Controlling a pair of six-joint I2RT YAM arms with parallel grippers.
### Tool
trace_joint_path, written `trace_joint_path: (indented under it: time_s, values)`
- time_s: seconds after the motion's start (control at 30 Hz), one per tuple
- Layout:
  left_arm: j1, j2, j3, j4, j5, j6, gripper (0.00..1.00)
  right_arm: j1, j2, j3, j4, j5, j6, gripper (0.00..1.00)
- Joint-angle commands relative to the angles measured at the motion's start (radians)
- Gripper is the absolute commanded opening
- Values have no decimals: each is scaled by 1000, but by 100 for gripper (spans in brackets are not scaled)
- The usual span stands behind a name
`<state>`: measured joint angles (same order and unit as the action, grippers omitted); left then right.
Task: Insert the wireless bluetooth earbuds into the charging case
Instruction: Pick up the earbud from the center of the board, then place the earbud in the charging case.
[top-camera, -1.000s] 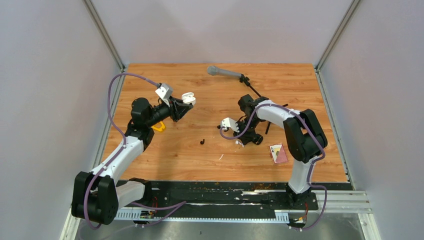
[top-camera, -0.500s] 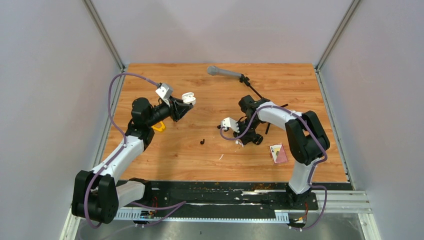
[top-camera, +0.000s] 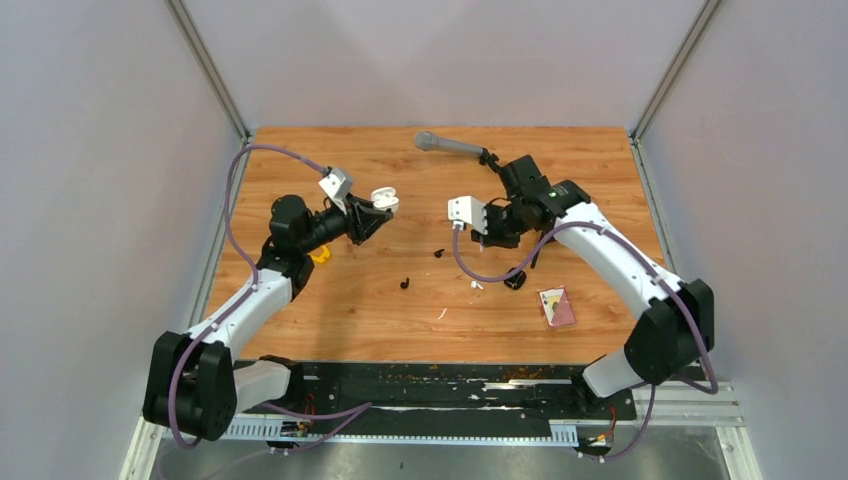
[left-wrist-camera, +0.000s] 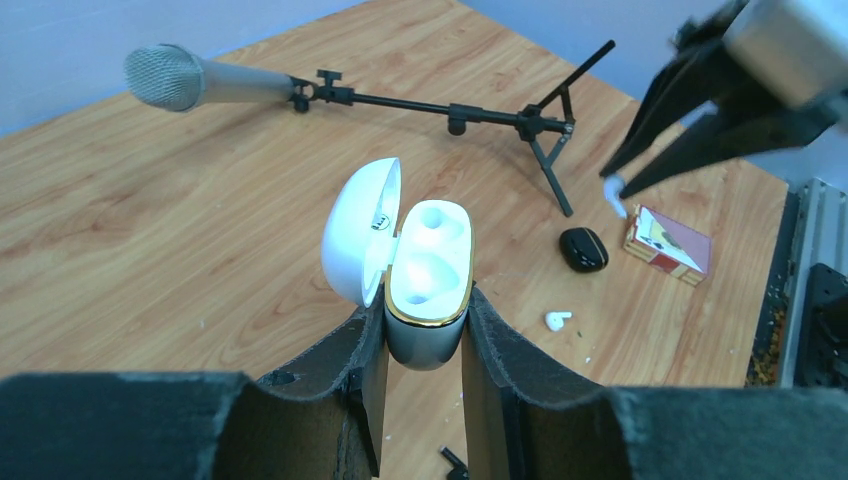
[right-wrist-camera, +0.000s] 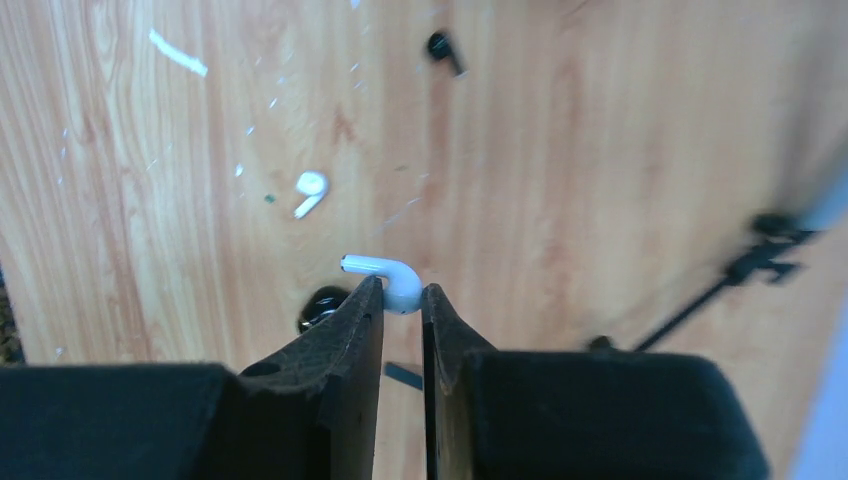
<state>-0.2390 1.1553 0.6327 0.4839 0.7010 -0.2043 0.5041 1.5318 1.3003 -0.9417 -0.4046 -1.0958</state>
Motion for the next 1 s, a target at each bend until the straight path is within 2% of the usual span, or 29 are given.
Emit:
trace_joint_path:
  time_s: [0.0,0.2,0.47,0.97]
  values:
    - [-56,20,19,92,25,-15,1,47,-98,133,19,-8,44,1]
    - [-154,78,45,150,-5,-29,1,182,-128,287,107,127,42,1]
    - [-234,148,124,190,-28,-75,1,316,-140,335,213,252,13,1]
    - [-256,129,129,206,39,-77,1,343,-80,334,265,318,-20,2]
